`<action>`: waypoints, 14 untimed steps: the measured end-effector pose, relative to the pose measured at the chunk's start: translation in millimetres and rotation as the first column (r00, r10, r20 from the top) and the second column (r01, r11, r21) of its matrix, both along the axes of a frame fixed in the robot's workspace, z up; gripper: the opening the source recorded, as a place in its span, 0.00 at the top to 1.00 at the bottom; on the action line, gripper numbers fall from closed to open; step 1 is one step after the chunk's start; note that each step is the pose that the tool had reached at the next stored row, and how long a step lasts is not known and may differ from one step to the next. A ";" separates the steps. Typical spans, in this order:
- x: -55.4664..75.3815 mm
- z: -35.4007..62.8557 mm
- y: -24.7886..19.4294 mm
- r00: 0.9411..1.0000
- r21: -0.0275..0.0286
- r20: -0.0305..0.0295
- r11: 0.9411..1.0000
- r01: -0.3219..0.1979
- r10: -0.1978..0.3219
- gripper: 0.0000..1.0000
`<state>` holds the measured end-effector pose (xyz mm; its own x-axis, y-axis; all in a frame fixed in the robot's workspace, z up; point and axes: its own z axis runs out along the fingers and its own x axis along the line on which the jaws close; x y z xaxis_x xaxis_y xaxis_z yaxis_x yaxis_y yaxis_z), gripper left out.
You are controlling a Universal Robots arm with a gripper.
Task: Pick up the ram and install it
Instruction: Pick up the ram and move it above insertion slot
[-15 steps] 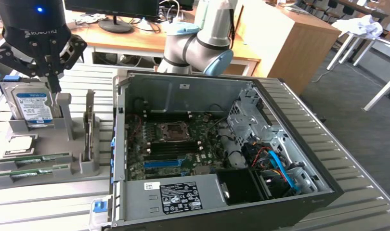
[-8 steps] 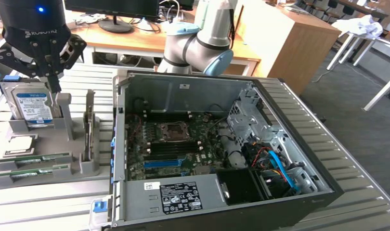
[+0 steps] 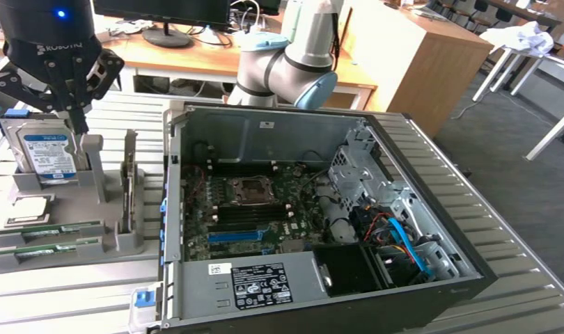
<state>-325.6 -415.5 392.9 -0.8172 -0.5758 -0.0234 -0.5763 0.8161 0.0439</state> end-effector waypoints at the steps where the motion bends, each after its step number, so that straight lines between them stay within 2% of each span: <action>1: 0.0 0.0 0.0 1.000 0.000 0.000 1.000 -0.006 0.006 0.90; 14: 0.0 -0.1 0.0 0.997 0.000 0.000 0.997 -0.082 0.082 0.90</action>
<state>-325.6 -415.5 392.9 -0.7675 -0.6406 -0.0235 -0.6410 0.7663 0.0439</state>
